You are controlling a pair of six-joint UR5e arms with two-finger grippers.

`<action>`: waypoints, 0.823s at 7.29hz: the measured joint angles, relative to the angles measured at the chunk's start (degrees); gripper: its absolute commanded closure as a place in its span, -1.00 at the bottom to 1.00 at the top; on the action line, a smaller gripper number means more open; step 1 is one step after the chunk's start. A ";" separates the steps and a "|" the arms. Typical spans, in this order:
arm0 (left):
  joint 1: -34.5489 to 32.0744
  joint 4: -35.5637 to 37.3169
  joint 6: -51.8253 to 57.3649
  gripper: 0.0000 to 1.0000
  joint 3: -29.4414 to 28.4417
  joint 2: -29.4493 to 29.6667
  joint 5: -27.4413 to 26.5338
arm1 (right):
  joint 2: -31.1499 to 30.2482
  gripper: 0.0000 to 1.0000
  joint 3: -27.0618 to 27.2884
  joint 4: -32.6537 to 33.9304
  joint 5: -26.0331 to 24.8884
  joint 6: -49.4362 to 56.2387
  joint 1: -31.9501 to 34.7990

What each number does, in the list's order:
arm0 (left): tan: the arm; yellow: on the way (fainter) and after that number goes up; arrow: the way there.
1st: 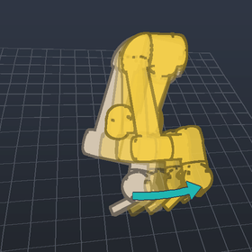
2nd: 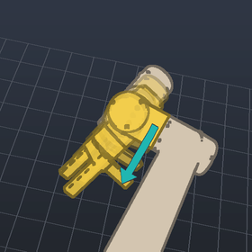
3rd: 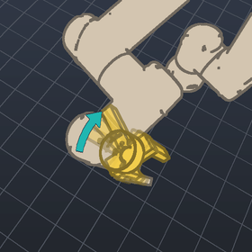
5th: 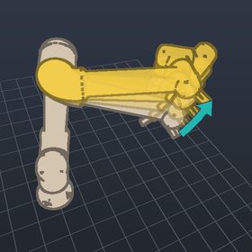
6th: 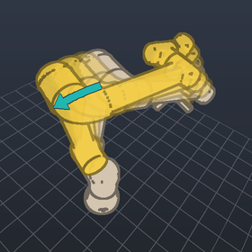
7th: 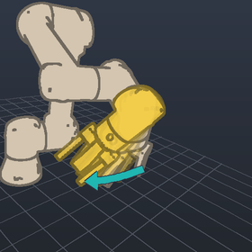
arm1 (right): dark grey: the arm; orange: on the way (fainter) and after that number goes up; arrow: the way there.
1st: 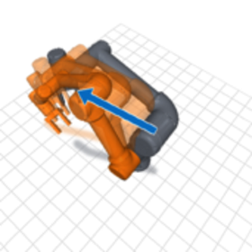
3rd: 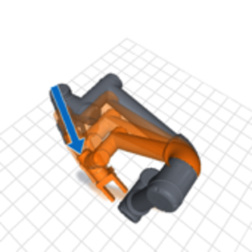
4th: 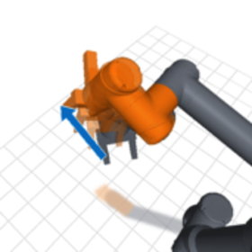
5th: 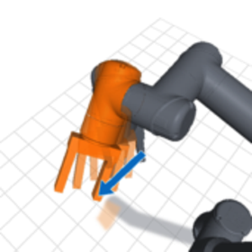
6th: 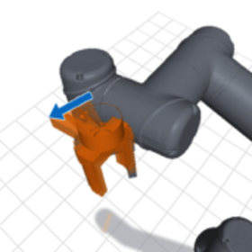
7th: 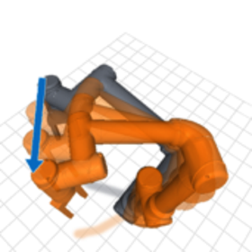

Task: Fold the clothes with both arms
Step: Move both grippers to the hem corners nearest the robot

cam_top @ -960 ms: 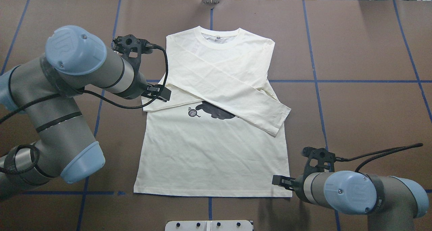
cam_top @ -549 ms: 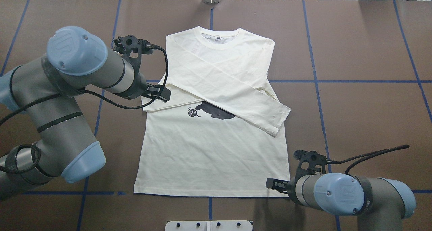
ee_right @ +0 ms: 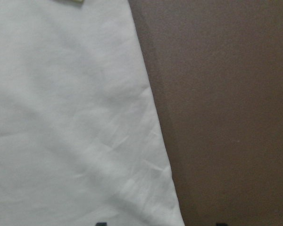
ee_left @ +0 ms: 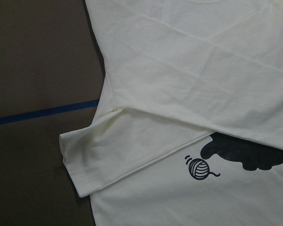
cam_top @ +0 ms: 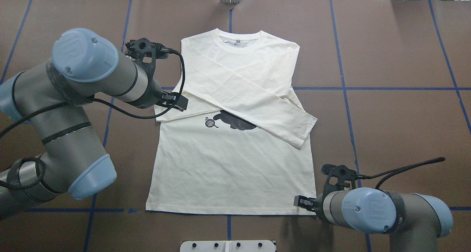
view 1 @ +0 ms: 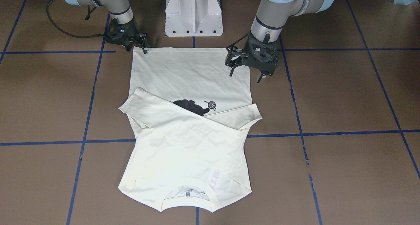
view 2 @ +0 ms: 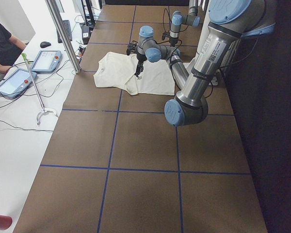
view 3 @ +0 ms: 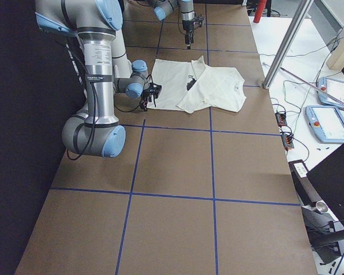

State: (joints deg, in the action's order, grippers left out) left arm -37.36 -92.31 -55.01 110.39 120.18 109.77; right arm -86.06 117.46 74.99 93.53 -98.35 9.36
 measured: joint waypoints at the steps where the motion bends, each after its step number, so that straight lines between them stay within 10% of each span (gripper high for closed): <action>1: 0.00 0.02 0.01 -1.00 0.00 0.01 0.00 | -0.02 0.80 0.04 0.04 0.43 0.00 0.08; 6: 0.21 -0.08 -0.45 -1.00 -0.18 -0.04 -0.02 | 0.08 1.00 1.03 0.06 3.07 -0.15 2.52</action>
State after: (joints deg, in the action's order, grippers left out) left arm -37.15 -92.40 -55.45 110.21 120.14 109.76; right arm -85.98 118.48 75.04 96.59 -98.50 11.87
